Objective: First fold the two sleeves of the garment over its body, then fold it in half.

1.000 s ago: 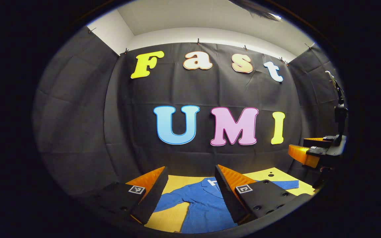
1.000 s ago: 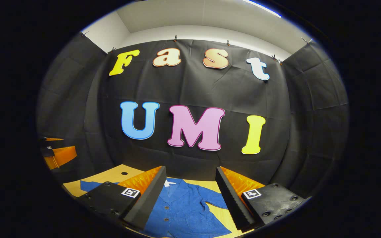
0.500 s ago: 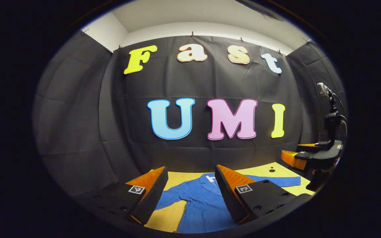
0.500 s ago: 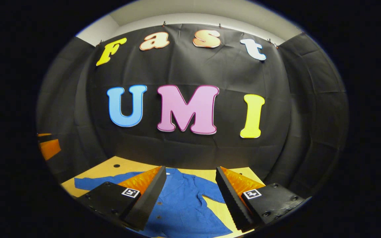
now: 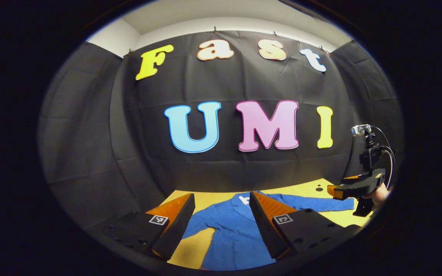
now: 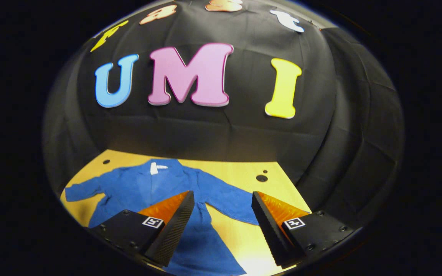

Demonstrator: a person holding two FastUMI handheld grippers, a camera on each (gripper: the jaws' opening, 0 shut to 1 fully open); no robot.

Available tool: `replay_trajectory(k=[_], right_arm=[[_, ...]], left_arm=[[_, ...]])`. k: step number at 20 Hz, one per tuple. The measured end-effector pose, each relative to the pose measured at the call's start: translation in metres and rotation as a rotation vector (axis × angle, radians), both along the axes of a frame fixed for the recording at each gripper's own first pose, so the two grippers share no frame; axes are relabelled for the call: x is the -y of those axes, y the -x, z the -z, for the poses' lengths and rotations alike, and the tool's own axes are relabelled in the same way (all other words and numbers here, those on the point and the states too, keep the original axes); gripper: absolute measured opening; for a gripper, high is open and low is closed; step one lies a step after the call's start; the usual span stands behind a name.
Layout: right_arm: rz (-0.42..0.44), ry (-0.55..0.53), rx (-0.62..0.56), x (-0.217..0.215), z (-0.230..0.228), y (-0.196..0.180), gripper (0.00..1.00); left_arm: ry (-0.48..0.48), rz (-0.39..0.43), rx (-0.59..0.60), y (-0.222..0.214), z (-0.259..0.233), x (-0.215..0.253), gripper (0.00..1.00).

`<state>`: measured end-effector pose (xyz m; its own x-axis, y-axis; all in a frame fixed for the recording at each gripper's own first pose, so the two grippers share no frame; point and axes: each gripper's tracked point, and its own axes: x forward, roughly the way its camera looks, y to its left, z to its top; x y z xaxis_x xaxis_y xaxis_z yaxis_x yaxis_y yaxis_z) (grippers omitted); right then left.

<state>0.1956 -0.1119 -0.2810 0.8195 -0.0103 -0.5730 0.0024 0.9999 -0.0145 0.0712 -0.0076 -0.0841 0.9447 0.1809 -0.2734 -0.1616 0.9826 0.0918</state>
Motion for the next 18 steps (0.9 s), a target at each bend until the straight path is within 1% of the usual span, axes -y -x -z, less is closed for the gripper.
replay_trajectory(k=[2, 5, 6, 8, 10, 11, 15, 18], right_arm=[[0.029, 0.009, -0.062, 0.026, 0.025, -0.003, 0.97], [0.046, -0.034, -0.132, 0.050, 0.065, -0.014, 0.98], [0.062, -0.034, -0.166, 0.063, 0.079, -0.015, 0.98], [0.113, -0.037, -0.216, 0.092, 0.102, -0.016, 0.98], [0.169, -0.016, -0.249, 0.123, 0.123, -0.018, 0.98], [0.191, -0.002, -0.274, 0.139, 0.134, -0.015, 0.98], [0.285, -0.016, -0.438, 0.191, 0.178, 0.017, 0.99], [0.347, -0.029, -0.510, 0.221, 0.198, 0.037, 0.98]], left_arm=[[-0.020, 0.004, -0.025, 0.000, 0.005, 0.004, 0.82], [-0.030, -0.001, -0.081, -0.004, 0.020, 0.008, 0.82], [-0.030, 0.003, -0.096, -0.005, 0.023, 0.011, 0.82], [-0.046, 0.007, -0.114, -0.007, 0.027, 0.016, 0.82], [-0.068, 0.025, -0.138, -0.011, 0.033, 0.023, 0.82], [-0.076, 0.032, -0.150, -0.013, 0.036, 0.025, 0.82], [-0.101, 0.049, -0.176, -0.021, 0.042, 0.035, 0.82], [-0.117, 0.055, -0.191, -0.024, 0.046, 0.041, 0.82]])
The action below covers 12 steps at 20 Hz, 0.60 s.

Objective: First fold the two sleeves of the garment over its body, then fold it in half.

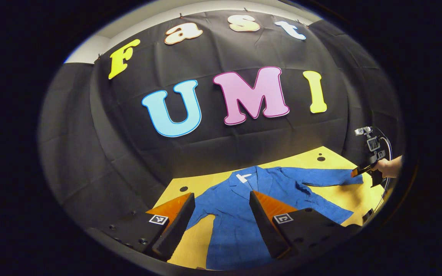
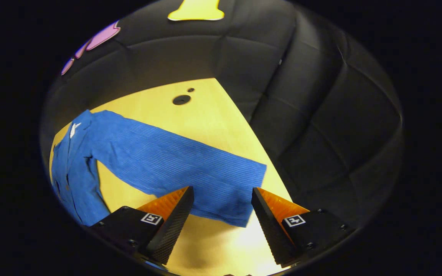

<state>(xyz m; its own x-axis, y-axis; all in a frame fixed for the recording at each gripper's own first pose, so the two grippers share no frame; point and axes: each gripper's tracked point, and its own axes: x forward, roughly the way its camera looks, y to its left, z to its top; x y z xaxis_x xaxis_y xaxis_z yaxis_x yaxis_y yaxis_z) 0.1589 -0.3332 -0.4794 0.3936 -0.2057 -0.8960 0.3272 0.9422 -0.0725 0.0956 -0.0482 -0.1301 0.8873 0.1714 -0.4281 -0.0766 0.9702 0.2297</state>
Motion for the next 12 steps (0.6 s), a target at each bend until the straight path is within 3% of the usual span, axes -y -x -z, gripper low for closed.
replay_trajectory(k=[6, 12], right_arm=[[0.147, -0.109, -0.062, 0.013, 0.022, 0.016, 0.98], [0.151, -0.106, -0.051, 0.011, 0.020, 0.012, 0.97]], left_arm=[[0.026, -0.008, -0.025, -0.008, 0.009, 0.012, 0.82], [0.006, -0.020, -0.008, -0.007, 0.005, 0.015, 0.82]])
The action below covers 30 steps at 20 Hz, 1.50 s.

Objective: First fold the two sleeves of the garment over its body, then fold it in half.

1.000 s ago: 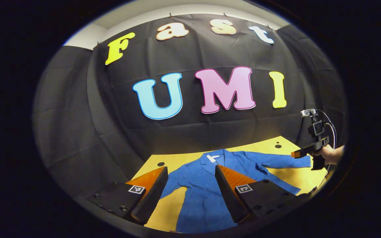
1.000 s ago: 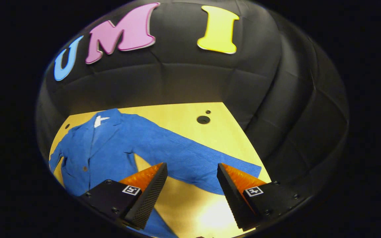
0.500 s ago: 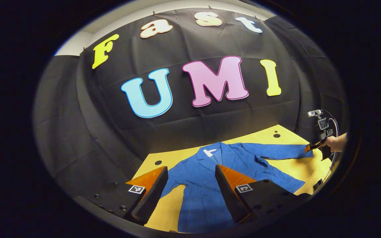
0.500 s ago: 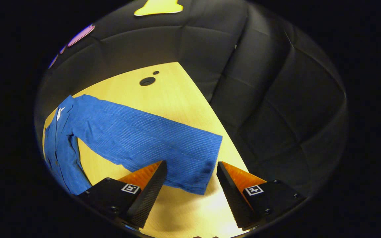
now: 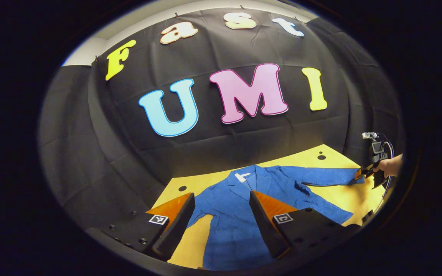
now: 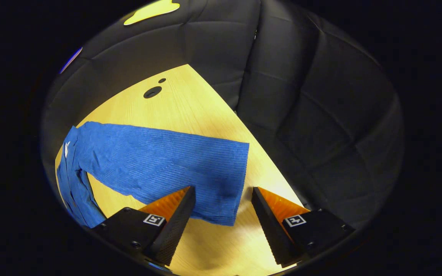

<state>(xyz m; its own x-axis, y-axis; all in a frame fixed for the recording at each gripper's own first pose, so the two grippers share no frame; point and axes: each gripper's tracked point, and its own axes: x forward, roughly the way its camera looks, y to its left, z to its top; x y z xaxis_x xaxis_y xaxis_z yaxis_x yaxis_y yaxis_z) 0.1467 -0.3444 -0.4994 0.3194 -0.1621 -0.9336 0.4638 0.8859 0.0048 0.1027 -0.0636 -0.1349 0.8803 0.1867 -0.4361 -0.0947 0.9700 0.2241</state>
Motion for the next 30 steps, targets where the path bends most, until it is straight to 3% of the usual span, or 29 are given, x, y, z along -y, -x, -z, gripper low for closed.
replay_trajectory(k=[2, 5, 6, 8, 12, 17, 24, 25, 26, 30], right_arm=[[-0.003, -0.011, 0.002, -0.010, 0.003, -0.005, 0.67], [0.004, -0.045, 0.008, -0.019, 0.003, -0.008, 0.14], [0.009, -0.074, 0.025, -0.022, 0.002, -0.010, 0.15], [-0.008, -0.139, 0.075, -0.026, 0.000, -0.014, 0.07], [0.086, -0.202, 0.136, -0.032, -0.010, -0.017, 0.05], [-0.097, -0.142, 0.233, -0.064, -0.054, -0.052, 0.04], [-0.251, -0.280, 0.354, -0.198, -0.108, -0.122, 0.05], [-0.289, -0.286, 0.355, -0.218, -0.112, -0.128, 0.00], [-0.320, -0.304, 0.353, -0.241, -0.115, -0.130, 0.04], [-0.416, -0.411, 0.363, -0.346, -0.135, -0.144, 0.05]], left_arm=[[0.023, -0.008, 0.001, 0.004, 0.004, 0.004, 0.82], [0.030, -0.016, 0.003, 0.010, 0.003, 0.009, 0.82], [0.026, -0.019, 0.009, 0.011, 0.001, 0.008, 0.82], [0.030, -0.027, 0.018, 0.016, 0.000, 0.008, 0.82], [0.054, -0.042, 0.018, 0.026, 0.003, 0.012, 0.82], [0.068, -0.057, 0.048, 0.036, -0.002, 0.013, 0.82], [0.048, -0.087, 0.069, 0.060, -0.006, 0.002, 0.82], [0.049, -0.100, 0.068, 0.065, -0.005, -0.002, 0.82], [0.052, -0.117, 0.067, 0.070, -0.005, -0.007, 0.82], [0.068, -0.198, 0.047, 0.091, 0.004, -0.031, 0.82]])
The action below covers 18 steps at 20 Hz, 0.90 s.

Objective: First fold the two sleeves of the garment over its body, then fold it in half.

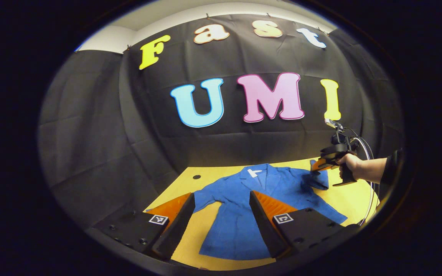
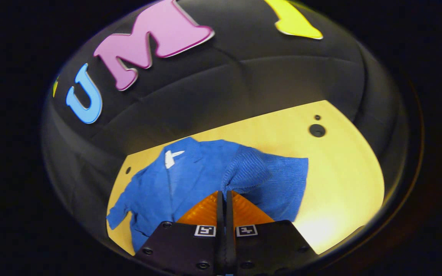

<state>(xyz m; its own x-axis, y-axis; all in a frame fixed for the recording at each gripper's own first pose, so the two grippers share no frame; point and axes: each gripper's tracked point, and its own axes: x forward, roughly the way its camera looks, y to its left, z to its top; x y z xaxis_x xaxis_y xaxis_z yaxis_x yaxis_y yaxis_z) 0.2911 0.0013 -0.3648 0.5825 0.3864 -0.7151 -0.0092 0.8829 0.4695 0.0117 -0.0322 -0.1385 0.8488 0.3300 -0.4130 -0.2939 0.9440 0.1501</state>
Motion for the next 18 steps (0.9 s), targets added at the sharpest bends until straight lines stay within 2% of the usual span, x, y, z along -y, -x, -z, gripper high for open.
replay_trajectory(k=[6, 10, 12, 15, 17, 18], right_arm=[[-0.196, -0.069, 0.010, -0.159, -0.009, 0.005, 0.04], [-0.300, -0.116, 0.000, -0.238, -0.002, 0.022, 0.04], [-0.350, -0.114, 0.023, -0.276, 0.005, 0.030, 0.05], [-0.360, -0.084, 0.069, -0.309, 0.018, 0.034, 0.05], [-0.342, -0.093, 0.112, -0.319, 0.014, 0.037, 0.05], [-0.340, -0.096, 0.137, -0.323, 0.014, 0.033, 0.29]], left_arm=[[-0.003, -0.121, -0.023, 0.034, 0.008, -0.040, 0.82], [0.036, -0.198, -0.025, 0.050, 0.020, -0.066, 0.82], [0.084, -0.216, 0.011, 0.048, 0.032, -0.076, 0.82], [0.199, -0.216, 0.045, 0.028, 0.063, -0.088, 0.82], [0.260, -0.225, 0.011, 0.017, 0.089, -0.099, 0.82], [0.278, -0.234, 0.013, 0.010, 0.099, -0.106, 0.83]])
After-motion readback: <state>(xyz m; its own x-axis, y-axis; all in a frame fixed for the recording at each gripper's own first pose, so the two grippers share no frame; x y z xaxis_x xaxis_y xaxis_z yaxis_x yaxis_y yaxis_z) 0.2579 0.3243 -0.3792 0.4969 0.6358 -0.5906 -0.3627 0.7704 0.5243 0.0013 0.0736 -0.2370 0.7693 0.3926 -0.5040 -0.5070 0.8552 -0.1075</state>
